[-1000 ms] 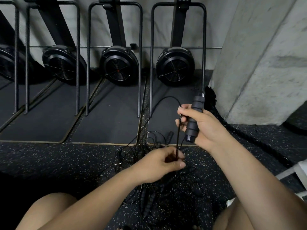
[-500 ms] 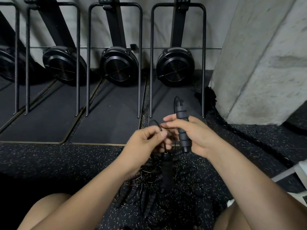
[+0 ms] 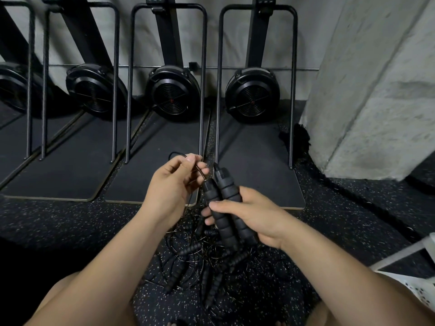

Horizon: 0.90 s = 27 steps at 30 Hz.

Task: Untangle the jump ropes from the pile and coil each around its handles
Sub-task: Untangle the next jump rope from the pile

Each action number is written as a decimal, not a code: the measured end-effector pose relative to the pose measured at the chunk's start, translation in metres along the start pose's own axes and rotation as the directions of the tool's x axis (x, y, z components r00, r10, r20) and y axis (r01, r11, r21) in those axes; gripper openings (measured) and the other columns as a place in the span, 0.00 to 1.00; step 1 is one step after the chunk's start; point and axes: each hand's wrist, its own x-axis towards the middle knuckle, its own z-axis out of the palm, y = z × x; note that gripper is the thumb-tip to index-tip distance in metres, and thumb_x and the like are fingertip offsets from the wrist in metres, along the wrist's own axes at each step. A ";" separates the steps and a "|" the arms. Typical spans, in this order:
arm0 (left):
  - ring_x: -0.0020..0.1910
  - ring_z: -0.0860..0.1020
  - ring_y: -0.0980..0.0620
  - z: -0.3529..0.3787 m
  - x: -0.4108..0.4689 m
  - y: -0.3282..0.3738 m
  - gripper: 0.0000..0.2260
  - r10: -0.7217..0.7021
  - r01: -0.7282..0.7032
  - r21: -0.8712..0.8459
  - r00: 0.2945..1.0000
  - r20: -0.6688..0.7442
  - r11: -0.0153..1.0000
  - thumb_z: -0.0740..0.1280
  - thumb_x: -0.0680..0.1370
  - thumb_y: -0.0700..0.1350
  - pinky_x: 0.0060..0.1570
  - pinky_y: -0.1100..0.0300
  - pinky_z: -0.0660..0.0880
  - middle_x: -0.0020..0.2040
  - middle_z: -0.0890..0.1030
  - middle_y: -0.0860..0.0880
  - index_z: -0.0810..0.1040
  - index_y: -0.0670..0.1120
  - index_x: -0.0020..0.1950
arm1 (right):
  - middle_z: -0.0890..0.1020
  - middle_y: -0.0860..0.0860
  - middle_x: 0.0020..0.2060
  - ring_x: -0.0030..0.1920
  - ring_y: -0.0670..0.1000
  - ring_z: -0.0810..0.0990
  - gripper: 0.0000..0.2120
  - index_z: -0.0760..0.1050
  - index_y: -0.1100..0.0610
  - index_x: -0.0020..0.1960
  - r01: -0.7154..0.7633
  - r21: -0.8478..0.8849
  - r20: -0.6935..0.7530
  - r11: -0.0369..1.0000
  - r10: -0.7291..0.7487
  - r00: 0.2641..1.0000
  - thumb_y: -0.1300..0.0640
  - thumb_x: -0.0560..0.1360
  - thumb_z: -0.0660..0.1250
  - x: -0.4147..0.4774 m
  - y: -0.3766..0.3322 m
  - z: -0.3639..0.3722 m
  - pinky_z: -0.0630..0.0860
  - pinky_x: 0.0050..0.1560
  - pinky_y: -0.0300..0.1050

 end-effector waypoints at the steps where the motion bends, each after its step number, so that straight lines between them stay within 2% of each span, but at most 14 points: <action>1: 0.47 0.82 0.50 0.000 0.000 -0.001 0.11 0.004 -0.003 0.023 1.000 -0.022 1.000 0.67 0.85 0.46 0.52 0.57 0.80 0.48 0.83 0.44 0.79 0.38 0.60 | 0.88 0.61 0.56 0.54 0.57 0.88 0.13 0.77 0.63 0.66 0.026 0.010 -0.018 1.000 -0.025 1.000 0.60 0.83 0.72 0.000 0.002 0.003 0.83 0.60 0.54; 3: 0.47 0.81 0.49 -0.001 -0.001 -0.003 0.15 -0.010 0.016 0.117 0.999 -0.048 0.993 0.69 0.85 0.52 0.56 0.49 0.78 0.48 0.81 0.44 0.82 0.40 0.59 | 0.87 0.64 0.56 0.51 0.56 0.86 0.13 0.78 0.65 0.64 0.073 0.041 -0.046 0.997 -0.071 0.996 0.60 0.83 0.71 0.000 0.004 0.006 0.83 0.58 0.54; 5: 0.46 0.78 0.45 -0.001 -0.005 -0.005 0.19 -0.069 0.069 0.221 0.998 -0.011 0.973 0.69 0.83 0.61 0.55 0.45 0.75 0.46 0.78 0.44 0.84 0.45 0.55 | 0.86 0.66 0.56 0.50 0.57 0.86 0.13 0.78 0.66 0.64 0.099 0.074 -0.070 0.992 -0.094 0.993 0.60 0.83 0.71 0.000 0.003 0.006 0.84 0.58 0.56; 7: 0.43 0.76 0.44 0.001 -0.011 -0.008 0.25 -0.127 0.100 0.292 0.989 0.078 0.951 0.69 0.82 0.64 0.52 0.45 0.75 0.45 0.77 0.44 0.82 0.41 0.54 | 0.87 0.64 0.55 0.51 0.58 0.86 0.14 0.79 0.63 0.65 0.108 0.095 -0.095 0.990 -0.099 0.991 0.58 0.82 0.72 0.000 0.002 0.005 0.84 0.58 0.57; 9: 0.41 0.74 0.44 0.004 -0.016 -0.012 0.26 -0.152 0.089 0.352 0.976 0.158 0.932 0.71 0.82 0.60 0.49 0.45 0.73 0.44 0.77 0.42 0.79 0.35 0.56 | 0.88 0.61 0.52 0.51 0.58 0.87 0.13 0.81 0.61 0.63 0.108 0.105 -0.118 0.989 -0.095 0.988 0.57 0.82 0.73 0.000 0.000 0.002 0.85 0.57 0.57; 13: 0.40 0.75 0.44 0.007 -0.020 -0.008 0.14 -0.099 0.025 0.356 0.977 0.191 0.934 0.73 0.81 0.50 0.45 0.48 0.74 0.45 0.78 0.41 0.83 0.41 0.58 | 0.88 0.61 0.53 0.52 0.59 0.87 0.14 0.81 0.62 0.63 0.098 0.115 -0.077 0.988 -0.090 0.993 0.55 0.82 0.73 0.000 -0.002 -0.002 0.84 0.62 0.62; 17: 0.43 0.74 0.44 0.002 -0.020 -0.001 0.14 -0.047 -0.011 0.295 0.981 0.190 0.955 0.75 0.80 0.50 0.48 0.49 0.75 0.49 0.79 0.41 0.84 0.43 0.60 | 0.85 0.67 0.58 0.53 0.61 0.87 0.15 0.78 0.63 0.66 0.103 0.088 -0.034 0.991 -0.100 0.994 0.55 0.83 0.71 -0.001 -0.007 -0.002 0.84 0.62 0.62; 21: 0.41 0.75 0.43 0.004 -0.023 0.000 0.13 -0.053 -0.004 0.299 0.982 0.180 0.954 0.74 0.80 0.50 0.47 0.50 0.77 0.48 0.80 0.41 0.84 0.43 0.59 | 0.86 0.65 0.53 0.50 0.59 0.86 0.14 0.78 0.63 0.64 0.096 0.082 -0.007 0.992 -0.096 0.995 0.56 0.82 0.71 0.000 -0.010 -0.001 0.85 0.57 0.58; 23: 0.47 0.80 0.47 0.005 -0.021 0.001 0.12 0.011 -0.060 0.369 0.991 0.134 0.928 0.75 0.79 0.52 0.55 0.52 0.78 0.51 0.84 0.43 0.85 0.46 0.58 | 0.86 0.63 0.50 0.47 0.58 0.85 0.14 0.77 0.63 0.62 0.059 0.110 0.004 0.992 -0.060 0.998 0.58 0.81 0.72 -0.001 -0.013 -0.002 0.86 0.54 0.56; 24: 0.51 0.82 0.52 0.004 -0.019 0.002 0.11 0.095 -0.124 0.445 0.992 0.088 0.887 0.75 0.79 0.53 0.59 0.55 0.77 0.53 0.85 0.46 0.84 0.49 0.57 | 0.85 0.62 0.49 0.47 0.58 0.85 0.13 0.77 0.63 0.62 0.033 0.114 0.025 0.993 -0.036 0.999 0.58 0.81 0.73 -0.002 -0.015 -0.003 0.85 0.53 0.55; 26: 0.55 0.81 0.59 0.001 -0.015 0.008 0.09 0.315 -0.262 0.621 0.949 0.026 0.738 0.72 0.82 0.54 0.58 0.64 0.75 0.55 0.83 0.53 0.81 0.52 0.58 | 0.85 0.62 0.49 0.46 0.57 0.84 0.11 0.77 0.62 0.59 -0.026 0.078 0.099 0.997 0.018 0.995 0.58 0.80 0.74 -0.005 -0.018 -0.007 0.85 0.52 0.55; 27: 0.59 0.80 0.58 0.000 -0.013 0.012 0.07 0.388 -0.331 0.669 0.919 0.068 0.666 0.69 0.84 0.52 0.58 0.66 0.74 0.57 0.83 0.54 0.80 0.52 0.59 | 0.85 0.62 0.49 0.46 0.57 0.84 0.10 0.78 0.61 0.58 -0.054 0.043 0.144 0.998 0.047 0.988 0.58 0.80 0.74 -0.007 -0.019 -0.009 0.85 0.52 0.55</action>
